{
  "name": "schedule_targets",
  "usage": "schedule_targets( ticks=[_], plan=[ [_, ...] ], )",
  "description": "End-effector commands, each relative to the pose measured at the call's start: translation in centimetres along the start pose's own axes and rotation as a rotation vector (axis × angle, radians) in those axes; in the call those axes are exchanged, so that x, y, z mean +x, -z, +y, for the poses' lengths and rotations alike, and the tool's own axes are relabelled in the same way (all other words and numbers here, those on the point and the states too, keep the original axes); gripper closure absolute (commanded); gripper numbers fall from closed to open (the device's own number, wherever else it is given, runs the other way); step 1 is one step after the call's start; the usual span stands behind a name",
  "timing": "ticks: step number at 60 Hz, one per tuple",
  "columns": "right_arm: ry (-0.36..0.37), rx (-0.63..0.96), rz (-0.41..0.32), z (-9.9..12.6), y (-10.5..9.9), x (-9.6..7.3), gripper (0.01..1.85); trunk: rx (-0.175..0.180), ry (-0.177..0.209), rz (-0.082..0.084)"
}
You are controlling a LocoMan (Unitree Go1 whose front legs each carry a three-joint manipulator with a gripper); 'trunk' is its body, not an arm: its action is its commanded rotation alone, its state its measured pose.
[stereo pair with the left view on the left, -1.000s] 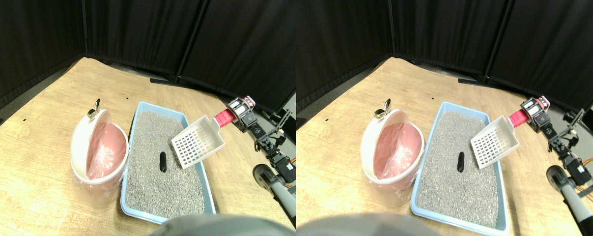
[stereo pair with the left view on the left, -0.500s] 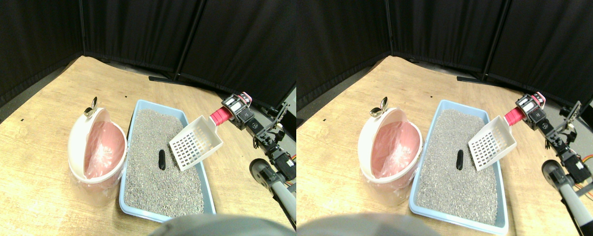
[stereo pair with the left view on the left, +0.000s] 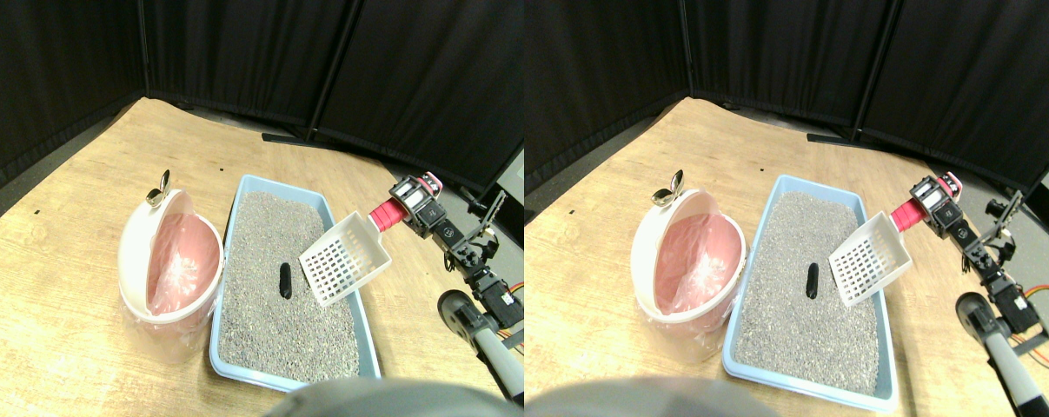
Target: Scoop (unimanual)
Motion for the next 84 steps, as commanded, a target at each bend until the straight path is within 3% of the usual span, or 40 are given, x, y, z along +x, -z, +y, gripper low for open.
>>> schedule_targets(
  ticks=[1, 7, 14, 16, 23, 36, 44, 59, 69, 77, 84],
  plan=[
    [0.0, -0.018, -0.038, 0.5, -0.9, 0.0, 1.8, -0.017, -0.015, 0.024],
    [-0.014, -0.036, -0.014, 1.5, -1.3, -0.2, 1.8, -0.021, -0.017, 0.031],
    [-0.073, -0.046, -0.006, 2.7, -1.7, -0.1, 1.8, -0.028, -0.021, 0.031],
    [-0.11, -0.034, -0.035, 3.2, -1.8, 0.0, 1.8, -0.029, -0.022, 0.03],
    [-0.131, -0.025, -0.001, 4.6, -1.9, 0.3, 1.8, -0.04, -0.033, 0.034],
    [-0.19, 0.043, 0.001, 7.8, -1.5, 1.1, 1.8, -0.08, -0.074, 0.059],
    [-0.203, 0.104, 0.042, 10.7, -1.1, 1.4, 1.8, -0.117, -0.111, 0.081],
    [-0.235, 0.223, 0.104, 14.9, -0.1, 1.7, 1.8, -0.156, -0.157, 0.093],
    [-0.227, 0.238, 0.08, 14.6, -0.2, 2.2, 1.8, -0.157, -0.158, 0.089],
    [-0.154, 0.294, 0.117, 13.6, -1.1, 2.3, 1.8, -0.146, -0.146, 0.075],
    [-0.11, 0.336, 0.096, 12.4, -1.3, 2.3, 1.8, -0.134, -0.13, 0.066]
  ],
)
